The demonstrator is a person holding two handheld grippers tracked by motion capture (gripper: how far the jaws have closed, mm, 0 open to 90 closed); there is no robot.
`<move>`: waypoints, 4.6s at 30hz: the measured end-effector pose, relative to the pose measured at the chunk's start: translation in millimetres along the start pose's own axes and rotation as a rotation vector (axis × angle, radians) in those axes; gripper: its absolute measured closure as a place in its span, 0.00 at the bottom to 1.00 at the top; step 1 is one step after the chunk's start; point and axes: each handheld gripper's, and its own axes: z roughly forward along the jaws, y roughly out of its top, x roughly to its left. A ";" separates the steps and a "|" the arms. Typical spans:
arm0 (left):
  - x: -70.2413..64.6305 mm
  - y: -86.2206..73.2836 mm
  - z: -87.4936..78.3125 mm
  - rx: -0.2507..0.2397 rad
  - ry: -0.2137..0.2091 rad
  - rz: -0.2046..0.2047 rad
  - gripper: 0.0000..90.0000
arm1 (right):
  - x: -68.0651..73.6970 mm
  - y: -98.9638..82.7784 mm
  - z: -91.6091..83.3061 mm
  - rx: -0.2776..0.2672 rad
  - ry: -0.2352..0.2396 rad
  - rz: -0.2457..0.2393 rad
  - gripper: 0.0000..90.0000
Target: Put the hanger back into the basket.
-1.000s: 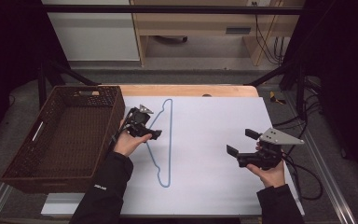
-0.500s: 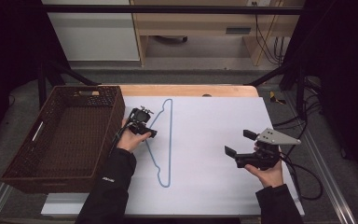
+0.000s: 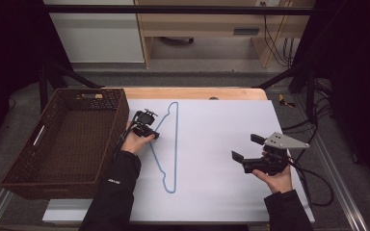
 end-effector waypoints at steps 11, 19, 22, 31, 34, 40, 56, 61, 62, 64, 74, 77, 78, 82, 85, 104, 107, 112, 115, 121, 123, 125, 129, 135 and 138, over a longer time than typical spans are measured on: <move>-7.2 2.2 1.2 0.024 0.010 0.025 0.82 | 1.1 -0.7 1.8 0.006 0.003 0.005 0.06; -11.0 8.3 1.6 0.069 0.025 0.030 0.95 | 0.3 -0.4 1.3 0.004 0.005 0.005 0.06; -14.3 11.5 2.4 0.087 0.044 0.042 0.95 | 0.2 -0.2 0.9 0.004 0.006 0.008 0.06; -9.9 12.0 2.7 0.091 0.016 0.018 0.93 | -0.1 0.1 0.0 0.003 0.011 0.012 0.06; -7.6 12.4 2.7 0.101 -0.003 -0.003 0.93 | -0.2 0.2 0.1 0.002 0.010 0.013 0.06; -7.7 12.8 3.1 0.105 0.000 -0.015 0.93 | -0.1 0.2 0.6 0.002 0.017 0.014 0.06; -11.9 13.3 2.4 0.102 0.024 -0.034 0.97 | -0.6 0.1 0.9 0.003 0.021 0.011 0.06; -13.1 13.6 -2.1 0.112 0.024 -0.007 0.97 | -0.6 0.1 0.9 0.003 0.020 0.015 0.06; -12.8 13.5 -2.5 0.112 0.020 -0.005 0.97 | -0.3 0.1 1.1 0.004 0.021 0.015 0.06; -12.0 12.9 -1.6 0.118 0.007 -0.007 0.97 | 0.2 -0.1 1.4 0.006 0.021 0.019 0.06; -12.8 13.7 -3.6 0.134 0.013 0.011 0.97 | -0.7 0.5 -0.1 -0.001 0.020 0.019 0.06; -12.0 14.1 -7.4 0.120 0.020 0.013 0.98 | -0.3 0.6 0.0 0.001 0.020 0.022 0.06; -12.0 14.0 -8.4 0.116 0.020 0.014 0.98 | -0.1 0.5 0.1 0.001 0.021 0.023 0.06; -12.7 13.9 -9.7 0.104 0.019 0.012 0.98 | -0.3 0.3 0.5 0.002 0.024 0.017 0.07; -15.1 14.2 -11.8 0.096 0.019 0.017 0.98 | 0.2 0.1 1.2 0.005 0.026 0.021 0.07; -27.2 18.9 -27.1 0.087 0.093 0.014 0.98 | 60.0 8.3 86.7 0.132 0.160 0.032 0.16; -29.3 20.9 -30.3 0.082 0.101 0.024 0.98 | 69.6 8.8 103.1 0.152 0.181 0.032 0.18; -32.8 23.7 -34.3 0.079 0.109 0.035 0.98 | 81.6 8.4 123.2 0.175 0.208 0.039 0.19; -33.9 24.0 -34.6 0.076 0.109 0.039 0.98 | 86.5 8.2 130.5 0.179 0.218 0.040 0.20; -33.0 24.3 -34.8 0.074 0.097 0.036 0.98 | 93.0 4.8 143.0 0.195 0.241 0.046 0.22; -32.8 24.4 -35.1 0.073 0.093 0.034 0.98 | 96.1 4.1 147.2 0.205 0.242 0.052 0.23; -33.3 24.3 -35.0 0.074 0.096 0.037 0.98 | 99.4 2.6 152.7 0.217 0.255 0.054 0.24; -34.0 24.7 -34.5 0.079 0.098 0.037 0.97 | 106.6 -0.6 164.1 0.230 0.268 0.056 0.26; -33.8 24.6 -35.0 0.080 0.093 0.031 0.97 | 113.8 -7.4 179.5 0.258 0.281 0.081 0.29; -34.5 24.7 -35.1 0.080 0.095 0.033 0.97 | 114.9 -10.0 184.5 0.273 0.282 0.082 0.32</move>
